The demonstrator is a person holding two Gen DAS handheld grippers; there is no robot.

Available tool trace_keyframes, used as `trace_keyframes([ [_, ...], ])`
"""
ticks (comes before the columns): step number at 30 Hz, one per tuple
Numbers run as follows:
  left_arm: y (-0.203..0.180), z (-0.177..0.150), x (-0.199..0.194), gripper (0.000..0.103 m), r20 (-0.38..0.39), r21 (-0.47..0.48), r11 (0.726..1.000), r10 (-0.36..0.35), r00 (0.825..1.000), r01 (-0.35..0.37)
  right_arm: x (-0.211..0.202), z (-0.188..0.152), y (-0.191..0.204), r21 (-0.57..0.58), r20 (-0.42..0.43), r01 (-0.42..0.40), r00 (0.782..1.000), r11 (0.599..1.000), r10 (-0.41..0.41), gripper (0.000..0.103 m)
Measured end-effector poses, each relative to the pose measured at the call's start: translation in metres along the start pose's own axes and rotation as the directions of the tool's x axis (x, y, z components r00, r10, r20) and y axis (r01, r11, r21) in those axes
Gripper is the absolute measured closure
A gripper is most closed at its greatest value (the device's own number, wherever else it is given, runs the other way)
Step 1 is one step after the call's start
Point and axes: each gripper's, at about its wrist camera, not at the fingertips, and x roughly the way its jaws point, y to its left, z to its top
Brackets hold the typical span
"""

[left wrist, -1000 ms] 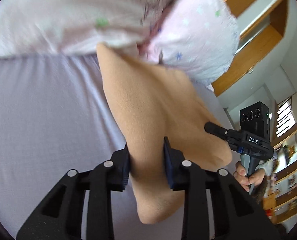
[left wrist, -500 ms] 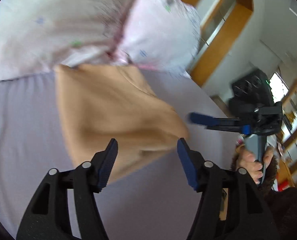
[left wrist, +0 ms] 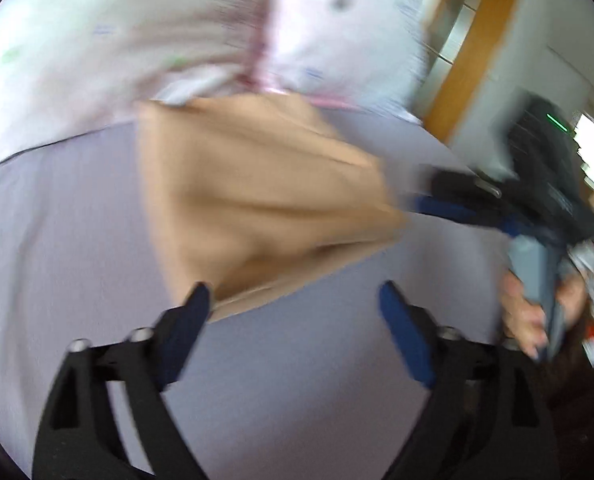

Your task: Fold small clothes

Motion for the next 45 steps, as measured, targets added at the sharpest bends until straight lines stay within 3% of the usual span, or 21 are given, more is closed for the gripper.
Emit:
trace_keyframes([
  [2, 0.011, -0.009, -0.008, 0.005, 0.012, -0.068, 0.991, 0.113, 0.993, -0.112, -0.001, -0.014, 0.006, -0.050, 0.019, 0.140, 0.990, 0.989, -0.139, 0.001],
  [3, 0.016, -0.009, -0.006, 0.004, 0.009, -0.087, 0.987, 0.134, 0.991, -0.133, 0.001, -0.017, 0.002, -0.060, 0.009, 0.192, 0.981, 0.980, -0.192, 0.001],
  [4, 0.020, -0.013, -0.007, 0.002, 0.005, -0.100, 0.985, 0.142, 0.990, -0.140, 0.009, -0.024, 0.006, -0.086, -0.018, 0.280, 0.959, 0.956, -0.282, 0.001],
  [7, 0.026, -0.012, 0.008, 0.002, -0.038, -0.109, 0.980, 0.163, 0.986, -0.166, 0.021, -0.038, 0.005, -0.140, -0.043, 0.369, 0.925, 0.919, -0.378, 0.001],
  [11, 0.024, -0.017, 0.011, 0.002, -0.077, -0.069, 0.976, 0.201, 0.977, -0.206, 0.028, -0.051, 0.008, -0.155, -0.066, 0.372, 0.920, 0.915, -0.386, 0.001],
  [18, 0.017, -0.007, 0.022, 0.002, -0.110, -0.025, 0.961, 0.270, 0.957, -0.274, 0.039, -0.058, 0.023, -0.226, -0.046, 0.470, 0.870, 0.853, -0.491, 0.001],
  [22, 0.012, -0.006, 0.030, 0.002, -0.129, 0.022, 0.948, 0.316, 0.940, -0.316, 0.037, -0.061, 0.024, -0.222, -0.040, 0.476, 0.868, 0.851, -0.496, 0.001],
  [45, 0.013, -0.007, 0.031, 0.002, -0.130, 0.023, 0.949, 0.315, 0.940, -0.315, 0.035, -0.062, 0.025, -0.222, -0.031, 0.479, 0.867, 0.849, -0.498, 0.001],
])
